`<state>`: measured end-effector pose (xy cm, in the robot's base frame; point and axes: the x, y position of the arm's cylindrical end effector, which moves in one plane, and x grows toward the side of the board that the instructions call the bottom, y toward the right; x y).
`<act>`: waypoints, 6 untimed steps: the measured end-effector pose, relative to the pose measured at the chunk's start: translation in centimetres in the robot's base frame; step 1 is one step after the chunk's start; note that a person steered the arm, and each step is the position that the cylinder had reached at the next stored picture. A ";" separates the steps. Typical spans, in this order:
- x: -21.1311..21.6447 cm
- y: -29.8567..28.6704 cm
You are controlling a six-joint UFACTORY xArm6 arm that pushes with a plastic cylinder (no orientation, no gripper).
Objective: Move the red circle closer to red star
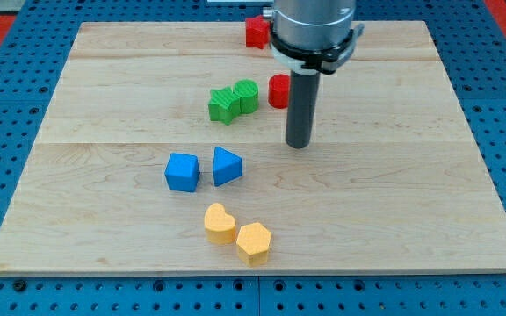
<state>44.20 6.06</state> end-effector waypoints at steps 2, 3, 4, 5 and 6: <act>-0.3 0.3; -1.6 0.3; -3.2 0.4; -4.9 -1.0; -6.2 -2.2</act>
<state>38.04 3.88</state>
